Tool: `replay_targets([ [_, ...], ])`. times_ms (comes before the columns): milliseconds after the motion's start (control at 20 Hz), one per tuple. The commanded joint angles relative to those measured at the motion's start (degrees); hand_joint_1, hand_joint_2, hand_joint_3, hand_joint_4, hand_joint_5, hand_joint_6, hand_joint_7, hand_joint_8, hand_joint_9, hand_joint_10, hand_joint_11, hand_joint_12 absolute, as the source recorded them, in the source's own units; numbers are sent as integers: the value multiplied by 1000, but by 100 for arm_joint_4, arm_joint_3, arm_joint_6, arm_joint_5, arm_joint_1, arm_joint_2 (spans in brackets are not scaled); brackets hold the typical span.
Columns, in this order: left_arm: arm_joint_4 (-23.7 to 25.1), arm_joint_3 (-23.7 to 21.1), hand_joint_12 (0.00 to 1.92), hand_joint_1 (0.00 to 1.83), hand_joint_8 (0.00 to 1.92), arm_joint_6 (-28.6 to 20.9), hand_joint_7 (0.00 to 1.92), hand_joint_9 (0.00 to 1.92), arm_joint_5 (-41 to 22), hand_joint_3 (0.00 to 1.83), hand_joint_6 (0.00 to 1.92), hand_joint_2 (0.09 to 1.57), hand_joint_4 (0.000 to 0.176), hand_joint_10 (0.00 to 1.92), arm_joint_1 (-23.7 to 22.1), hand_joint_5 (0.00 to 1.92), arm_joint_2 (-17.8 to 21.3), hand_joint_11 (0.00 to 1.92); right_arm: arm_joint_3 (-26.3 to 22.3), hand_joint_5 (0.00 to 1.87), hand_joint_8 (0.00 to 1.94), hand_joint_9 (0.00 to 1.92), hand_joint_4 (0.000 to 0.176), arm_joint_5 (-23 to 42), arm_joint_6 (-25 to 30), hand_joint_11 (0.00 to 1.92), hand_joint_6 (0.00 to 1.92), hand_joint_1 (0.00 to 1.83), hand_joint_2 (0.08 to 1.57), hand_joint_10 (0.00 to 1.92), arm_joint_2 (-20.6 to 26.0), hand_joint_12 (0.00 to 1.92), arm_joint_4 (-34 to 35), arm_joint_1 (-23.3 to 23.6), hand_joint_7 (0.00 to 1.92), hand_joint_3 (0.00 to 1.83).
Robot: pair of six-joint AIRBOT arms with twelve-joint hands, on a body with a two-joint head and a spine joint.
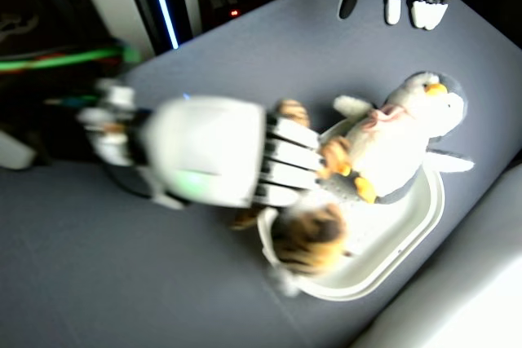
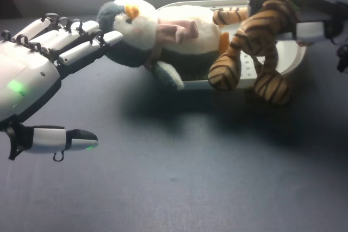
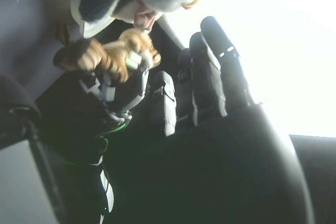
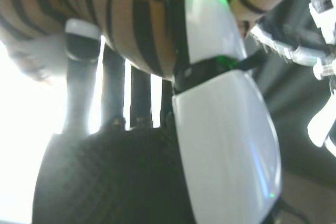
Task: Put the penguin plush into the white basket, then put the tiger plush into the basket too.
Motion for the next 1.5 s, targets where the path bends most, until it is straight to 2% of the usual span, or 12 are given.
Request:
replay_targets([
  [0, 80, 20, 1021, 831, 0, -42, 119, 184, -627, 4, 1, 841, 176, 1, -99, 61, -17, 0, 105, 887, 1159, 847, 0, 233, 14, 596, 990, 1356, 1151, 1335, 28, 1478, 107, 118, 887, 0],
  [50, 104, 29, 1021, 831, 0, -52, 119, 184, -611, 4, 1, 841, 176, 1, -115, 61, -31, 0, 156, 887, 1159, 847, 0, 121, 2, 596, 990, 1356, 1151, 1335, -5, 1478, 73, 159, 887, 0],
  [100, 137, 31, 1057, 810, 0, -56, 117, 192, -599, 4, 1, 853, 176, 3, -133, 58, -47, 0, 205, 576, 124, 478, 29, 6, 1, 124, 110, 982, 1114, 261, -20, 1100, 72, 169, 555, 0],
  [150, 143, 32, 1057, 810, 0, -56, 117, 192, -597, 4, 1, 853, 176, 3, -134, 58, -51, 0, 208, 576, 124, 478, 29, -8, 1, 124, 110, 982, 1114, 261, -20, 1100, 73, 169, 555, 0],
  [250, 103, 28, 1030, 887, 3, -57, 121, 191, -615, 4, 2, 863, 158, 1, -118, 67, -52, 0, 89, 261, 5, 161, 119, 6, 3, 4, 4, 586, 1157, 17, -19, 386, 99, 169, 237, 5],
  [350, 25, 22, 927, 895, 2, -81, 128, 190, -677, 4, 0, 880, 151, 0, -63, 62, -28, 0, -53, 164, 0, 70, 155, 108, 3, 0, 0, 468, 1166, 0, -13, 240, 107, 166, 114, 3],
  [700, -94, -144, 910, 930, 0, -401, 108, 167, -1145, 1, 0, 891, 153, 1, 366, 66, 225, 0, -942, 175, 11, 102, 111, 2215, 658, 76, 9, 404, 1224, 19, 744, 32, 1083, -1443, 144, 13],
  [800, -203, -262, 893, 863, 1, -429, 92, 162, -1367, 1, 1, 893, 158, 3, 624, 64, 317, 0, -1424, 183, 1, 107, 154, 3142, 649, 75, 1, 474, 1228, 1, 988, 21, 1619, -2222, 143, 0],
  [1050, -422, -416, 861, 835, 3, -567, 86, 145, -1813, 0, 0, 874, 148, 0, 1097, 51, 386, 0, -2160, 203, 6, 34, 174, 4797, 581, 0, 8, 440, 1237, 2, 1209, 0, 2691, -3656, 177, 1],
  [1100, -422, -433, 860, 827, 1, -588, 81, 138, -1855, 0, 0, 874, 154, 0, 1129, 35, 388, 0, -2290, 249, 5, 101, 120, 5043, 541, 22, 7, 552, 1241, 8, 1247, 7, 2841, -3854, 214, 1],
  [1300, -470, -448, 883, 808, 0, -722, 53, 144, -2087, 4, 0, 886, 166, 2, 1208, 20, 378, 0, -2612, 282, 2, 154, 94, 5524, 460, 91, 9, 657, 1249, 13, 1401, 32, 3111, -4355, 227, 1],
  [1450, -728, -439, 213, 878, 4, -961, 26, 29, -2464, 12, 0, 985, 169, 7, 1520, 0, 365, 0, -2653, 277, 11, 209, 162, 5657, 395, 185, 4, 642, 1236, 19, 1393, 62, 3189, -4408, 243, 0],
])
